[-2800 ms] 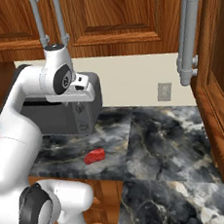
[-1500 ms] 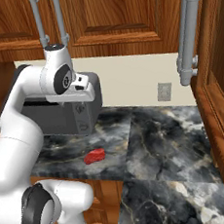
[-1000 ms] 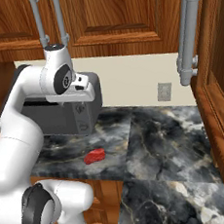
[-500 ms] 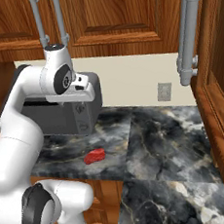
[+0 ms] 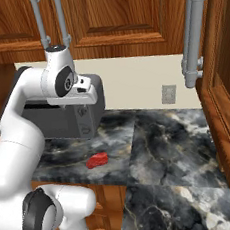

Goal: Retrieve the tupperware from the cabinet, then place the raw meat into the tupperware to avoid contamination.

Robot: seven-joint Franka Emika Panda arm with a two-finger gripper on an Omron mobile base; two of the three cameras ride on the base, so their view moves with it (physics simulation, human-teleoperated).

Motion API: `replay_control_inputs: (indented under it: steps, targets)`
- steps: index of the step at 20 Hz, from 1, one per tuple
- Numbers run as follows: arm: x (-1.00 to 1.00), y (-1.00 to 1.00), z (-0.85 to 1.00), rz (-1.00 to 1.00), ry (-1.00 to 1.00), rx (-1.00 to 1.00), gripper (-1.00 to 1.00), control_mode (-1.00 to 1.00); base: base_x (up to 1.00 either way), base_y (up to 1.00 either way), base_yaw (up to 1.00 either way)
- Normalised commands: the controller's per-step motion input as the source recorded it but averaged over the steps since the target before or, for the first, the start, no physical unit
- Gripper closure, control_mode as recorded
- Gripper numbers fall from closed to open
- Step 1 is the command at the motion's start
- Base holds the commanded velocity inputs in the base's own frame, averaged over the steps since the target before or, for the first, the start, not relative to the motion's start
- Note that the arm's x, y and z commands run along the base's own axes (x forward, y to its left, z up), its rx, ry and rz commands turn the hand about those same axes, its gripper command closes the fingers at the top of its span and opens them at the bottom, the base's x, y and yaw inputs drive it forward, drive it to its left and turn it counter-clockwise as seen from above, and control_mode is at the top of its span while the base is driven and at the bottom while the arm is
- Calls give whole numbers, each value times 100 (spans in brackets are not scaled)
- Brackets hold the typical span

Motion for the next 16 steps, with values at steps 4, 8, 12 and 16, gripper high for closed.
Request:
replay_control_inputs:
  steps: [4, 8, 12, 16]
  targets:
    - [0, 0, 0, 0, 0, 0, -100, -100, 0, 0, 0]
    - [0, 0, 0, 0, 0, 0, -100, -100, 0, 0, 0]
    - [0, 0, 0, 0, 0, 0, -100, -100, 0, 0, 0]
    - [0, 0, 0, 0, 0, 0, -100, -100, 0, 0, 0]
